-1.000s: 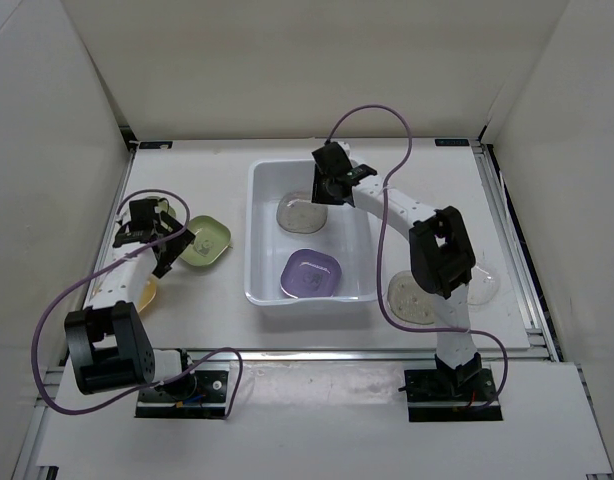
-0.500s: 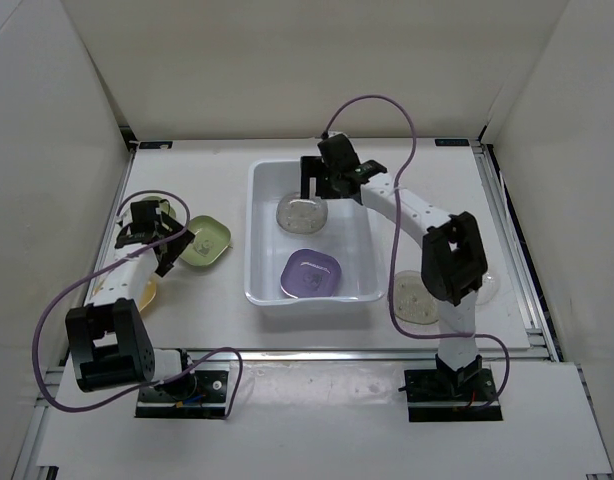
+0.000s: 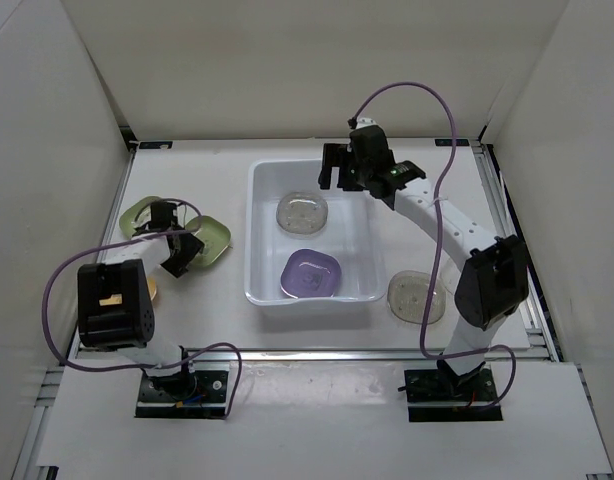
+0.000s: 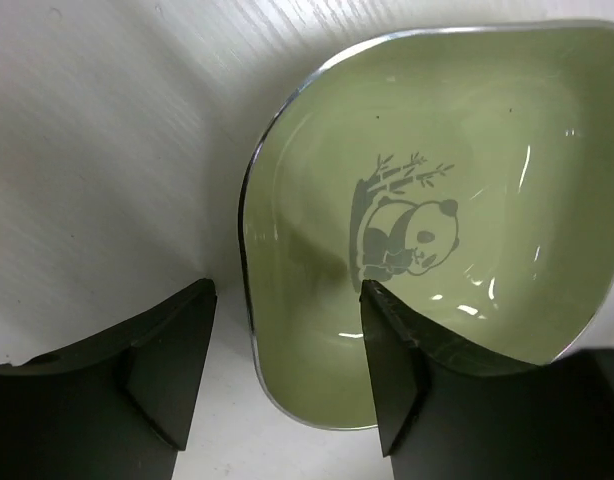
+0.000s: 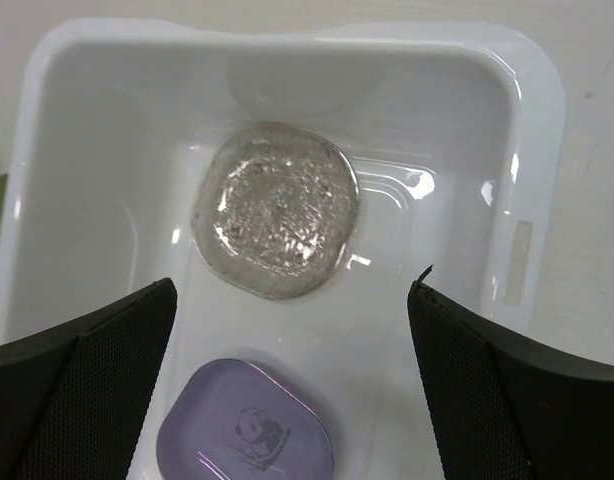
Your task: Place the plates into the plastic bin on the countertop
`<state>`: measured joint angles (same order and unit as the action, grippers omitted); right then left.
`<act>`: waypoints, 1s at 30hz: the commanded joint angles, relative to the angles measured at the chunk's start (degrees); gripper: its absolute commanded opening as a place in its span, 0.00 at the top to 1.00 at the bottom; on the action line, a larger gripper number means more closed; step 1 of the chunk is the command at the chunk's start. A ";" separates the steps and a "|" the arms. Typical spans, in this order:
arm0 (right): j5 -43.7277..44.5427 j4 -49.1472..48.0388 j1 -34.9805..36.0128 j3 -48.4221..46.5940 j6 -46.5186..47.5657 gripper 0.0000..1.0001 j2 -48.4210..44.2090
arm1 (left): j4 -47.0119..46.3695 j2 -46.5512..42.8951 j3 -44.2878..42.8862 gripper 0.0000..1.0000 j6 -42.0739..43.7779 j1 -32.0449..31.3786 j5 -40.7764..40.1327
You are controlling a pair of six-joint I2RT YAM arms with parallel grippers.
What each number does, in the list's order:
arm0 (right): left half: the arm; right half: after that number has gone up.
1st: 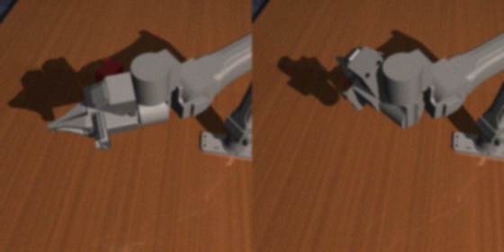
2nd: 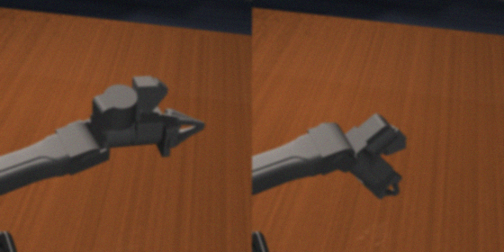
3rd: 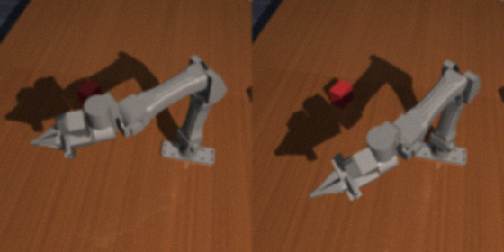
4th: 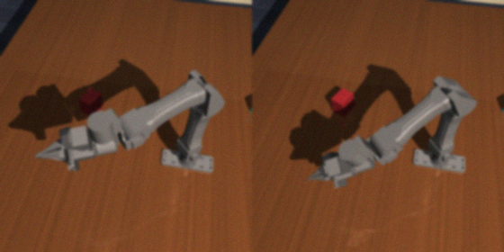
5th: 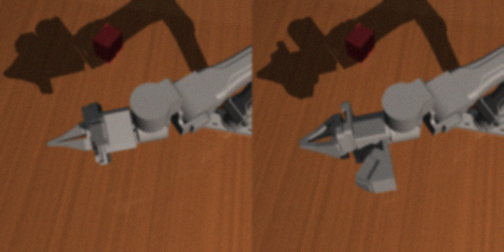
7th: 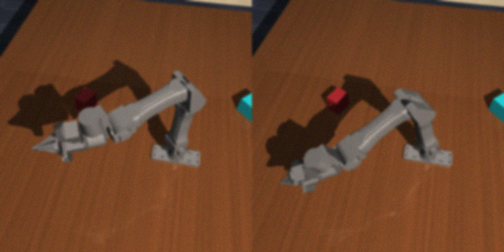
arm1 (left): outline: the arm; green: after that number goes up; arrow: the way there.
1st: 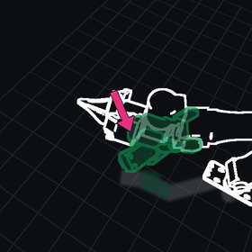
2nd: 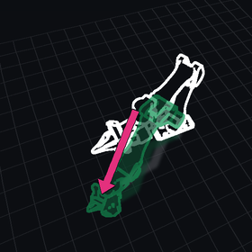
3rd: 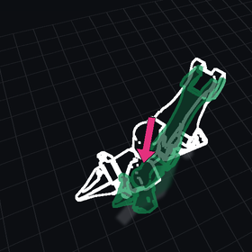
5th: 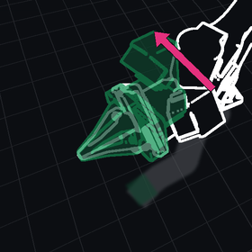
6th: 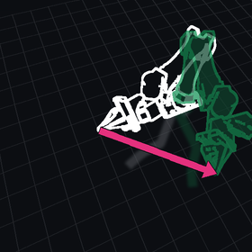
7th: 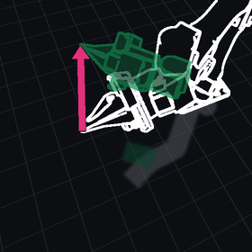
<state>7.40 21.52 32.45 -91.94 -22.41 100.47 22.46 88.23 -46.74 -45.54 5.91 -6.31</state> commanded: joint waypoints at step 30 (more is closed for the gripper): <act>-2.81 0.46 -16.44 11.95 7.30 0.01 -18.90 | 11.29 -23.37 -27.07 0.90 22.50 -5.56 14.02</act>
<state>8.78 23.46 18.94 -81.12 -17.06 84.82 33.28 63.64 -70.43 -30.09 1.13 -3.20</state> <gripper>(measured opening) 0.987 0.112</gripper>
